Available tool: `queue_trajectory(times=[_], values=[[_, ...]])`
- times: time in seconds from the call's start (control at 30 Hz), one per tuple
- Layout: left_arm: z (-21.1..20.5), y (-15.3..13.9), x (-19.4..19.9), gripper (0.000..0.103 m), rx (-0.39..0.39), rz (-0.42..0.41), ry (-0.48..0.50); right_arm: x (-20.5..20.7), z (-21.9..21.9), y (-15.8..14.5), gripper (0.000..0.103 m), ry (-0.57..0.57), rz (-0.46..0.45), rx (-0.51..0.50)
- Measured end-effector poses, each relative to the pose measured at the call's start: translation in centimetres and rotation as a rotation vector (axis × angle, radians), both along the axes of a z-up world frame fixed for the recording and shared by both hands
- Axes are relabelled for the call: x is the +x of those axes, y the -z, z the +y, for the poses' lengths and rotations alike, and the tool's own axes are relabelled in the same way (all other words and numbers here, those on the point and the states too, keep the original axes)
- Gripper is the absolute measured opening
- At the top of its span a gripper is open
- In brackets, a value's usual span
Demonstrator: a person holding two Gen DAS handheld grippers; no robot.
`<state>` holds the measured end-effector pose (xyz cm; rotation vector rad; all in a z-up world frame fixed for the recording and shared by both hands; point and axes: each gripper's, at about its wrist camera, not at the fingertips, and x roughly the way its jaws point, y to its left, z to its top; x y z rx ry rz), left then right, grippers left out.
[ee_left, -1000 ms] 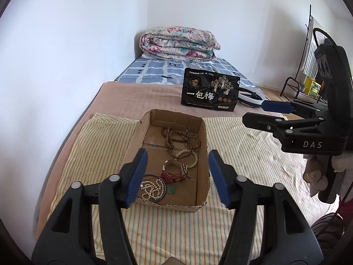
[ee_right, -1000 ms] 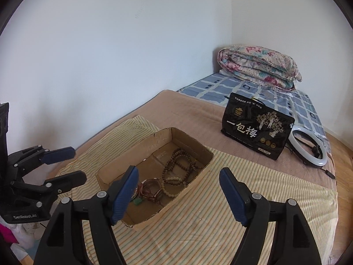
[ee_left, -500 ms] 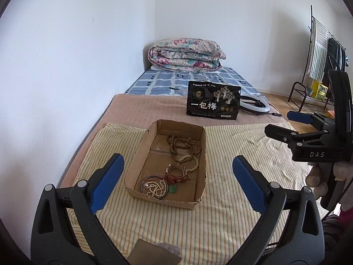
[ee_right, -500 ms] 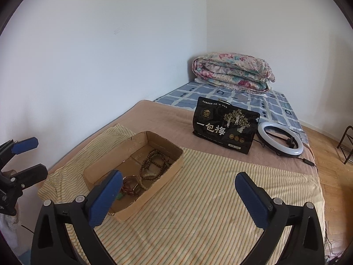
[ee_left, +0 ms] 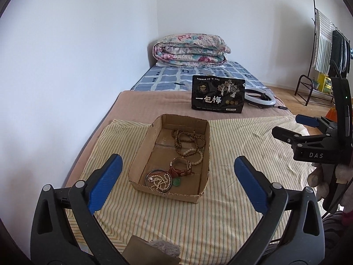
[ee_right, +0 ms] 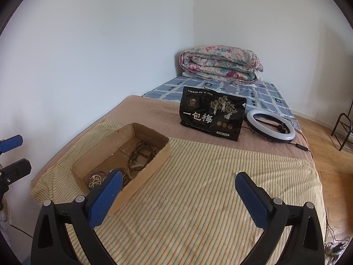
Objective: Organize jewelry
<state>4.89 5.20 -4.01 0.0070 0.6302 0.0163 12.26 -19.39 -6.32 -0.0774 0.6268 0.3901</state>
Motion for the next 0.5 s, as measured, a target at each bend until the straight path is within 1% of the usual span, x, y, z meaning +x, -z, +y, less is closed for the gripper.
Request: queue_trajectory(times=[0.17, 0.5], values=[[0.09, 0.52, 0.20, 0.103, 0.005, 0.015, -0.011, 0.20, -0.69, 0.36, 0.103, 0.023, 0.009, 0.014], [-0.01, 0.57, 0.28, 0.103, 0.005, 0.010, -0.007, 0.09, -0.79, 0.40, 0.103, 0.025, 0.007, 0.017]])
